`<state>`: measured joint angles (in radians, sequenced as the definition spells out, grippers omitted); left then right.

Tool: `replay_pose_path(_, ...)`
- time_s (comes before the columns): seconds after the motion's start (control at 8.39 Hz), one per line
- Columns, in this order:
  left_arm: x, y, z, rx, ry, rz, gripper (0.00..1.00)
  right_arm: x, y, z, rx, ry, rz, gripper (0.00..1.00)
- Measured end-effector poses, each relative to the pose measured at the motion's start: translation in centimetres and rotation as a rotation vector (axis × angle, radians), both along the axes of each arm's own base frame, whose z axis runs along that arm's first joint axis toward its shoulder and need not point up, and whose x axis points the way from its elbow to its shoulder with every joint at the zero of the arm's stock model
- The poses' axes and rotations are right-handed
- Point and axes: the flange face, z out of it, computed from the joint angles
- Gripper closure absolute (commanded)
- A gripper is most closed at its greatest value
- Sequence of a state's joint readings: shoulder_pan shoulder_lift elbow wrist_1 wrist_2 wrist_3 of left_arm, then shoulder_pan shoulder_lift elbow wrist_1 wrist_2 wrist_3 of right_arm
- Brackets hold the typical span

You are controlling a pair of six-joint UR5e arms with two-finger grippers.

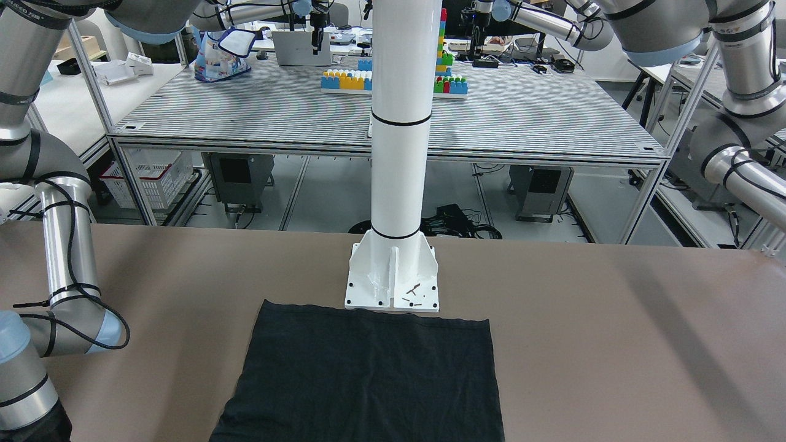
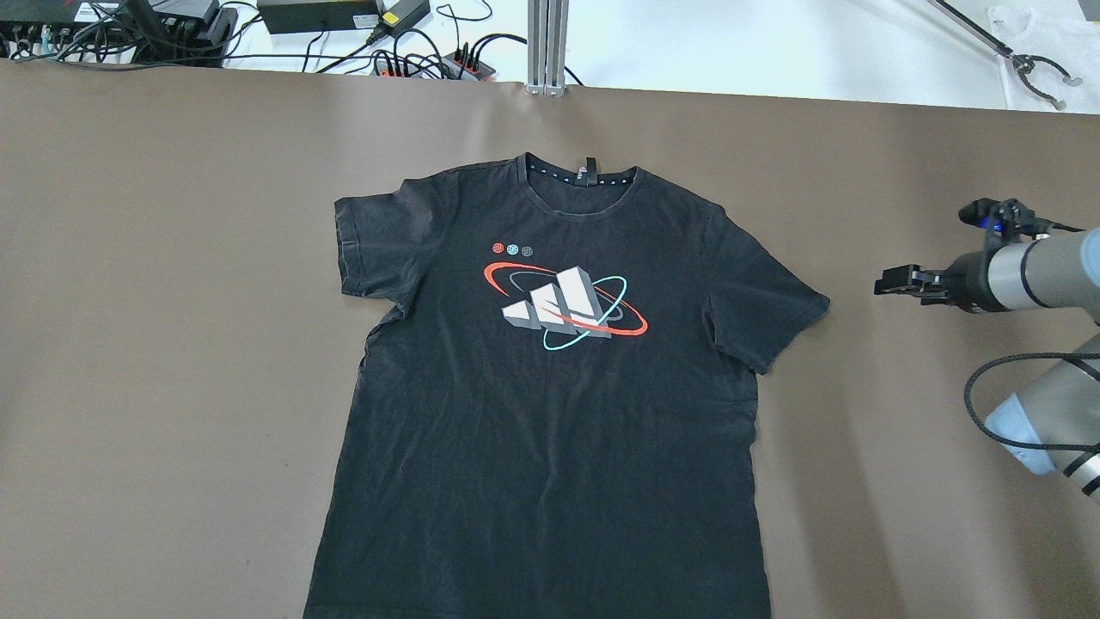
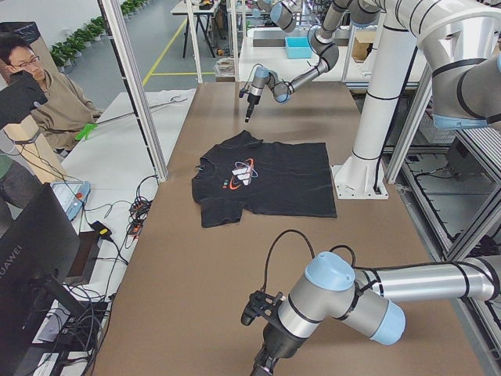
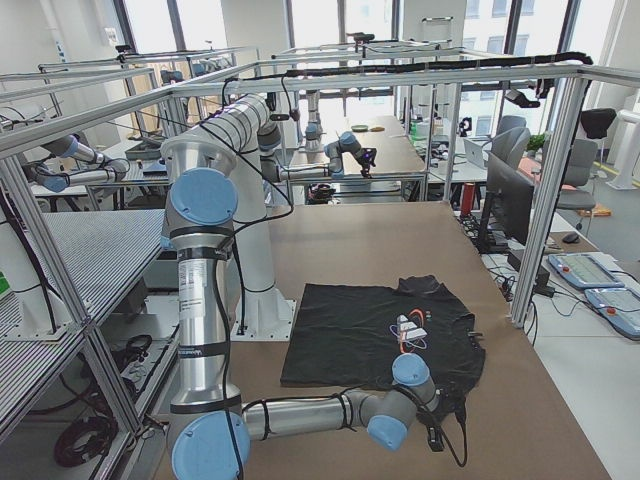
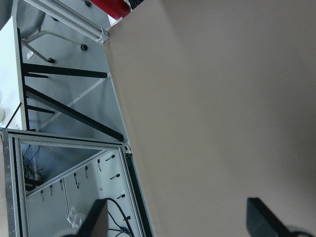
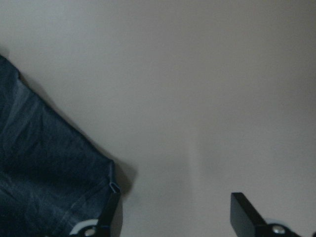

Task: Fold clothes
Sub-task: 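Lower the right gripper over the sleeve nearest it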

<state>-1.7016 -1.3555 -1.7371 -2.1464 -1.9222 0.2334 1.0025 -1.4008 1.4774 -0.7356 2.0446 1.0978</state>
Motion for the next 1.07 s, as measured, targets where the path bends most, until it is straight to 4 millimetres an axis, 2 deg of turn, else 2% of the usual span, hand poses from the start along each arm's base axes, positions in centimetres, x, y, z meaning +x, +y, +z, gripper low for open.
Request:
replay_pose_path(0.6, 0.2, -0.6, -0.5, 0.004, 0.008, -0.010, 0.00, -3.3, -1.5, -1.8, -0.032, 0.031, -0.027, 0.36)
replay_pose_path(0.83, 0.2, -0.7, -0.6, 0.007, 0.007, -0.011, 0.00, -4.0, -2.3, -1.3, -0.027, 0.065, -0.018, 0.44)
replay_pose_path(0.95, 0.2, -0.7, -0.7, 0.008, 0.007, -0.011, 0.00, -4.3, -2.4, -1.1, -0.014, 0.080, -0.027, 0.53)
replay_pose_path(1.07, 0.2, -0.7, -0.8, 0.009, 0.007, -0.011, 0.00, -4.5, -2.4, -1.0, -0.004, 0.089, -0.034, 0.56)
